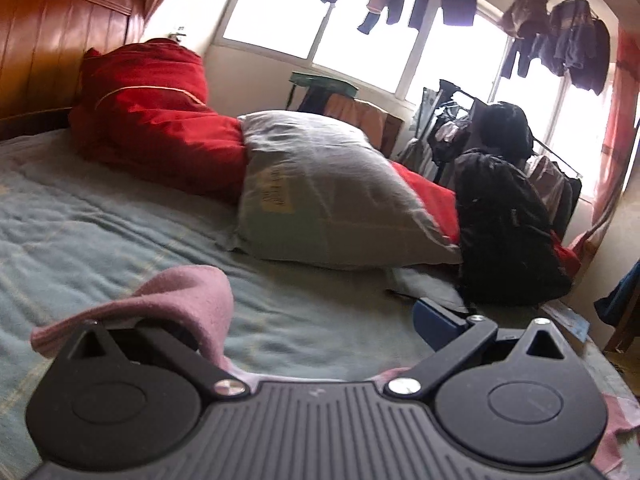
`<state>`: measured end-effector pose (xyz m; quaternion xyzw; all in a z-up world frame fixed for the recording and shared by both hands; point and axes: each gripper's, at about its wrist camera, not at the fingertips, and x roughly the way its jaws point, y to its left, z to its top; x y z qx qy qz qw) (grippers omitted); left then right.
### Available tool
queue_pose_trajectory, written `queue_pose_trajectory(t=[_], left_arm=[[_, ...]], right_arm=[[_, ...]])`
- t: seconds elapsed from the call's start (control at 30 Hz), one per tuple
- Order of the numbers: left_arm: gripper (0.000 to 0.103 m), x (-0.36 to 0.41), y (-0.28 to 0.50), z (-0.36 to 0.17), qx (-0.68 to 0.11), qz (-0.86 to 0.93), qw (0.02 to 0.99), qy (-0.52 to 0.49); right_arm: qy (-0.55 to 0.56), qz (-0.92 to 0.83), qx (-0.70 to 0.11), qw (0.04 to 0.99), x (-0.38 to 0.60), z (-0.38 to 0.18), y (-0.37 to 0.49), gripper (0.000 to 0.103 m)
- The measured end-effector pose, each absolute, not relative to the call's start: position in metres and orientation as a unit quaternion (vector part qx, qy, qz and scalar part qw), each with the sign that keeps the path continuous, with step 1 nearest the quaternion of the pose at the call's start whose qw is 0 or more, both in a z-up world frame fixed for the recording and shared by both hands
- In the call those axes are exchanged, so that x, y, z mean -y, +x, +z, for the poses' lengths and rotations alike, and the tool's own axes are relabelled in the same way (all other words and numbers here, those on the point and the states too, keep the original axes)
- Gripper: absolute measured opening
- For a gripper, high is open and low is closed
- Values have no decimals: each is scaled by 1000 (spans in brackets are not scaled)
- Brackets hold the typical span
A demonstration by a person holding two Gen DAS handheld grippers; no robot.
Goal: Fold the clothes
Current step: 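Lift the sleeve cuff up off the bed with the left tool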
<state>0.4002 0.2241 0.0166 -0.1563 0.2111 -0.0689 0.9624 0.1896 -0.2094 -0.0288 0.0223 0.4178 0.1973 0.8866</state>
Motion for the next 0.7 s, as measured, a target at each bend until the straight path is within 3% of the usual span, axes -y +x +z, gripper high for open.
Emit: queue_pose_trajectory(t=[0.7], left_arm=[[102,-100,403,79,-251,-107,955,-116]], right_arm=[[54,202,-398,893,258,-27,153,103]])
